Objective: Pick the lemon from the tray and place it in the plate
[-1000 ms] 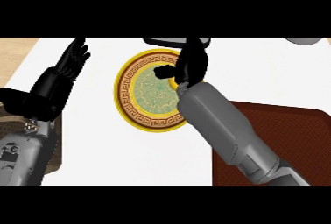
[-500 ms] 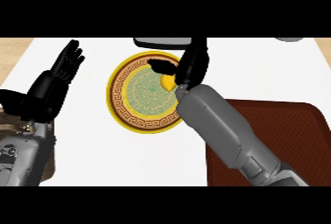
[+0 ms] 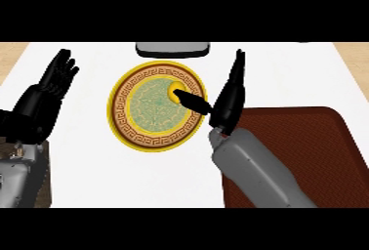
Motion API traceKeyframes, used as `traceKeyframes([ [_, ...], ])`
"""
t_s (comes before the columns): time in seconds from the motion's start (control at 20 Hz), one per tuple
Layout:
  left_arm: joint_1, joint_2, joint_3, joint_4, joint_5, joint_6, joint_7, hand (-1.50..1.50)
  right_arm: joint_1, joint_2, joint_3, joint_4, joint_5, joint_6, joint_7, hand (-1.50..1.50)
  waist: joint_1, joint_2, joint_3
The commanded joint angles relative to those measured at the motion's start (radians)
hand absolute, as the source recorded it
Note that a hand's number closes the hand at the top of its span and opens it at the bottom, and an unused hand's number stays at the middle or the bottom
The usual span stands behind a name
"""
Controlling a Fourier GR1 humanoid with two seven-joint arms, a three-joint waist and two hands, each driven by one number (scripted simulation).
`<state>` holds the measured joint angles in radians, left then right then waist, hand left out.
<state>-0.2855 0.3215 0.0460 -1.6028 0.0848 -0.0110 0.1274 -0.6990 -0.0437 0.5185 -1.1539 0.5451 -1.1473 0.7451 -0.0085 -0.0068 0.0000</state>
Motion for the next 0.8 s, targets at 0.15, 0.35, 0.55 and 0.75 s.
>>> traceKeyframes([
  [0.15, 0.041, 0.000, 0.025, -0.001, -0.003, -0.024, -0.024, 0.00, 0.312, -0.108, 0.031, -0.378, 0.126, 0.074, 0.063, -1.50, -0.006, 0.002, 0.000],
  [0.35, 0.069, -0.015, 0.008, -0.029, -0.022, -0.024, -0.032, 0.00, 0.482, -0.184, 0.045, -0.601, 0.212, 0.131, 0.103, -1.50, -0.008, 0.001, -0.001],
  [0.55, 0.017, 0.000, 0.050, 0.013, 0.001, -0.054, -0.007, 0.00, 0.582, -0.260, 0.029, -0.701, 0.115, 0.156, 0.009, -1.50, 0.001, 0.006, 0.000],
  [0.75, 0.010, -0.025, 0.032, -0.020, -0.027, -0.029, 0.013, 0.00, 0.703, -0.275, 0.053, -0.699, 0.180, 0.126, -0.043, -1.50, 0.001, 0.005, 0.000],
])
